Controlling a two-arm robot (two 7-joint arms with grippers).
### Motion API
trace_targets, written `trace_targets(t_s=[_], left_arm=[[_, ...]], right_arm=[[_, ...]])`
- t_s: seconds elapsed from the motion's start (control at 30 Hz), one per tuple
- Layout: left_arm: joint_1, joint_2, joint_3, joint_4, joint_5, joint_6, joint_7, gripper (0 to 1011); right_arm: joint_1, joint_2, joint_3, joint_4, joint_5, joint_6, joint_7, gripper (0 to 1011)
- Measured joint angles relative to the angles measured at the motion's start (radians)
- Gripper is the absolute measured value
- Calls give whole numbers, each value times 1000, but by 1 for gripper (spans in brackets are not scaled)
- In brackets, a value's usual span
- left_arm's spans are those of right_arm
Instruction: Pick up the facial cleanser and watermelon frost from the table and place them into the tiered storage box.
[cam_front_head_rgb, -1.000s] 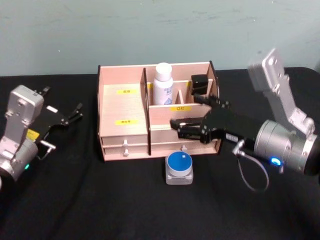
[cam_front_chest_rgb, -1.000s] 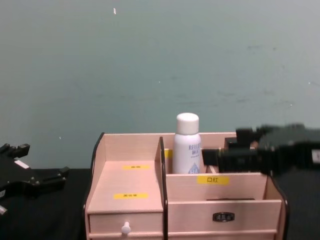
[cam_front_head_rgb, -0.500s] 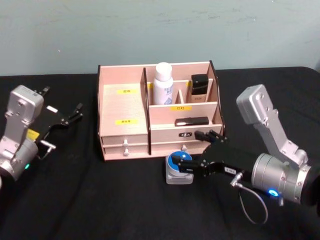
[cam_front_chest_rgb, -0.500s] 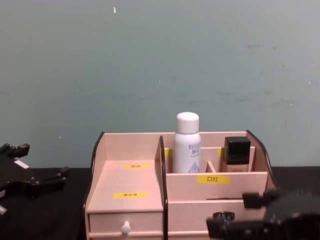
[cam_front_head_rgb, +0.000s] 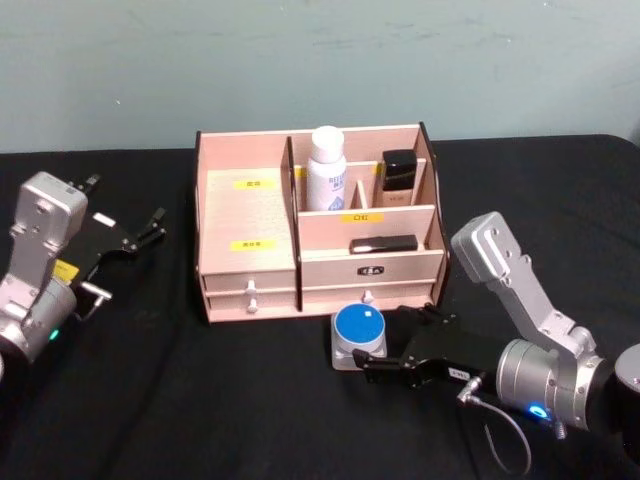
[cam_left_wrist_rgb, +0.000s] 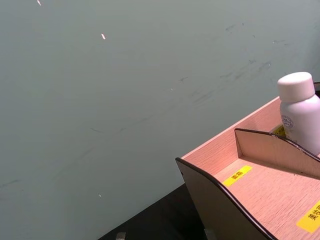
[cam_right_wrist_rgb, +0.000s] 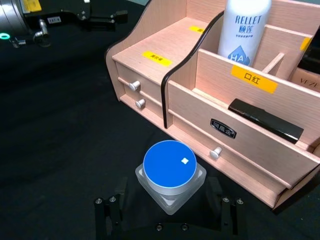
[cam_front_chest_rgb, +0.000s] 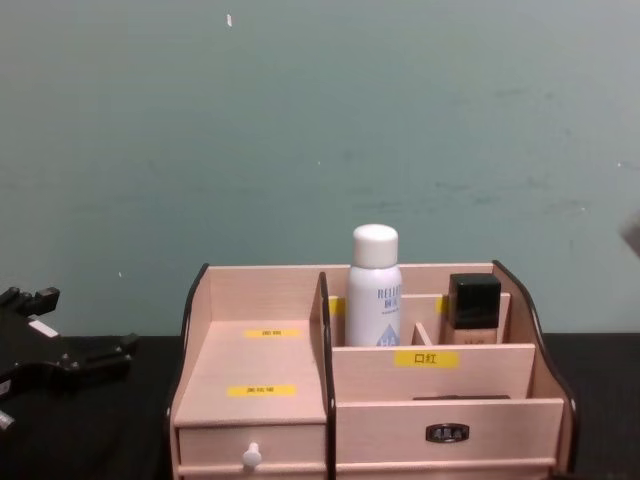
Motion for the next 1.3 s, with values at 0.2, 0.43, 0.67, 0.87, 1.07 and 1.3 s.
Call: trace_targets(t_s=[0.2, 0.43, 0.67, 0.87, 1.07, 1.3], left_arm=[[0, 0, 0, 0, 0, 0, 0, 1010], [0, 0, 0, 0, 0, 0, 0, 1010], [0, 0, 0, 0, 0, 0, 0, 1010], [0, 0, 0, 0, 0, 0, 0, 1010], [0, 0, 0, 0, 0, 0, 0, 1010], [0, 0, 0, 0, 0, 0, 0, 1010]], right_arm=[[9, -10, -6, 14, -19, 0, 5, 1000], [35, -26, -22, 32, -61, -3, 13, 1000], [56, -48, -30, 57, -89, -9, 25, 1000], [74, -67, -35, 80, -106, -10, 39, 1000], [87, -83, -41, 96, -121, -11, 50, 1000], [89, -90, -41, 100, -137, -4, 51, 1000]])
